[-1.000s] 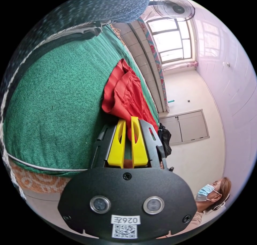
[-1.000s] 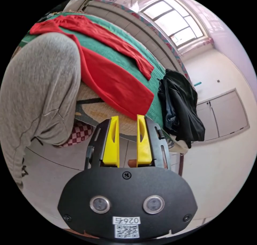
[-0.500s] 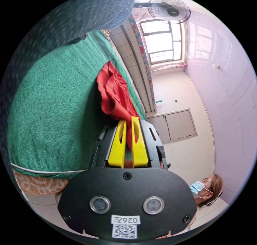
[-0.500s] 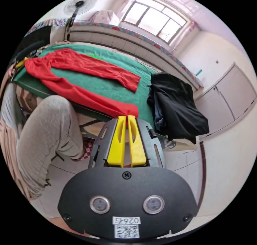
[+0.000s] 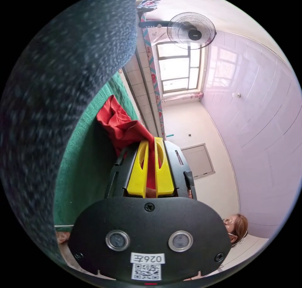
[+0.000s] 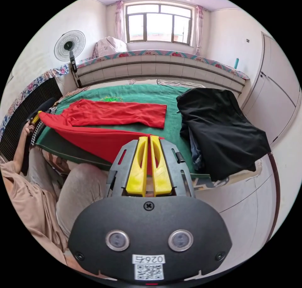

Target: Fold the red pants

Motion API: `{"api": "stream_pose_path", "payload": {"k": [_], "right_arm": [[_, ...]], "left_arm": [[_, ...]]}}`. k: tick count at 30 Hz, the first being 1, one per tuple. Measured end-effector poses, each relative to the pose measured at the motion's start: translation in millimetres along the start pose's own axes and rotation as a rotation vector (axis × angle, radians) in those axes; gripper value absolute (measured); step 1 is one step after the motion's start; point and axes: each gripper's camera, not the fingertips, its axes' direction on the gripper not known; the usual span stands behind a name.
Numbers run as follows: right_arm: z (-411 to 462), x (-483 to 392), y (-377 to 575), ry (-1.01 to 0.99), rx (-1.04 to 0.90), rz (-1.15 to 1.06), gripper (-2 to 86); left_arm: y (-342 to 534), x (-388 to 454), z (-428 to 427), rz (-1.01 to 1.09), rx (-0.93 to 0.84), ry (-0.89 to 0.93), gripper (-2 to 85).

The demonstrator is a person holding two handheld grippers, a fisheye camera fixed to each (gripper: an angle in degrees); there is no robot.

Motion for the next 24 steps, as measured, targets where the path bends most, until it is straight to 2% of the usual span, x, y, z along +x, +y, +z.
{"api": "stream_pose_path", "payload": {"k": [9, 14, 21, 24], "right_arm": [[129.6, 105.6, -139.0, -0.106, -0.188, 0.073, -1.5], [236.5, 147.4, -210.8, -0.073, -0.342, 0.088, -1.5], [356.3, 194.5, -254.3, -0.029, -0.484, 0.162, -1.4], [396.4, 202.9, -258.4, 0.044, -0.46, 0.192, -0.9]], "left_arm": [[-78.9, -19.1, 86.9, -0.034, -0.004, -0.052, 1.6], [-126.9, -48.5, 147.9, -0.076, -0.028, -0.129, 1.8], [-180.7, -97.6, 224.6, -0.081, -0.068, -0.239, 4.3], [-183.1, -113.5, 233.4, -0.054, 0.06, -0.18, 7.9]]}}
